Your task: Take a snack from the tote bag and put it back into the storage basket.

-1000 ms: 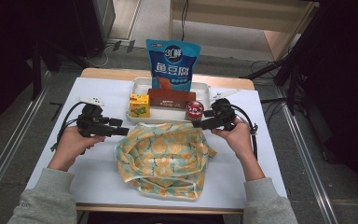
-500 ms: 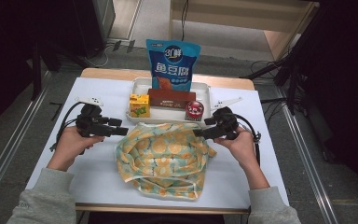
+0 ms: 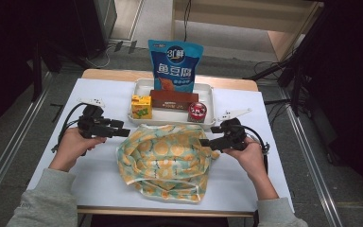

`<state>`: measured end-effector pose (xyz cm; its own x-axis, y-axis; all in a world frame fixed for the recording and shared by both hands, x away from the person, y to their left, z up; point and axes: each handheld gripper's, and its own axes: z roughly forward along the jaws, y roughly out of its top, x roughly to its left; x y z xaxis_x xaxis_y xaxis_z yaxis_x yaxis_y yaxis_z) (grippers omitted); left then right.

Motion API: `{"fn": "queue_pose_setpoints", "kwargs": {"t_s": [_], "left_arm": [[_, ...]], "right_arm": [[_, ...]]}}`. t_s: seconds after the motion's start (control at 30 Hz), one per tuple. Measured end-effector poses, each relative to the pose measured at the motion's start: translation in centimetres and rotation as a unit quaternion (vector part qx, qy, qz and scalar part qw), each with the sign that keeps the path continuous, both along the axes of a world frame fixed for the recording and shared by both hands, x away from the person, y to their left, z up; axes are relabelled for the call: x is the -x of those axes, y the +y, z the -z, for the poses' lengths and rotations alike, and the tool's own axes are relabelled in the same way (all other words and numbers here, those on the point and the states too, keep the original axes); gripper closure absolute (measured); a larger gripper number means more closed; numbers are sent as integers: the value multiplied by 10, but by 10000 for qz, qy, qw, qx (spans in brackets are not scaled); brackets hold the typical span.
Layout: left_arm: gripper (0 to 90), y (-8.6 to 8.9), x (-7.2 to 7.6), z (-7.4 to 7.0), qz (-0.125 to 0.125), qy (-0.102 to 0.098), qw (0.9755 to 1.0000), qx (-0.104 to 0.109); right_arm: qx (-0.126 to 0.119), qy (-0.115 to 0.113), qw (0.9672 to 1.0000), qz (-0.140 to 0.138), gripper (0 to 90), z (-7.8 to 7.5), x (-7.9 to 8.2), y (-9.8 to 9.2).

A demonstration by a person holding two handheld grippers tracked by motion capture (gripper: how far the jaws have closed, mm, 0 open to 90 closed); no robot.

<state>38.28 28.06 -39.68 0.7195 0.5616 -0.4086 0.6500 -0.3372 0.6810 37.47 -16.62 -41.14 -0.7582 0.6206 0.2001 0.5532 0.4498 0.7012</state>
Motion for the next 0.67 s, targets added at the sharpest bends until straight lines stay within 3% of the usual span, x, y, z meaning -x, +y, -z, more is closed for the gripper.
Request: {"fn": "queue_pose_setpoints", "kwargs": {"t_s": [0.63,0.67], "left_arm": [[338,0,-2,3,4,53,10000,-1],[343,0,-2,4,-90,-26,9999,-123]], "right_arm": [[40,-67,9999,89,232,10,10,-14],[43,-66,9999,121,226,11,9,-15]]}}
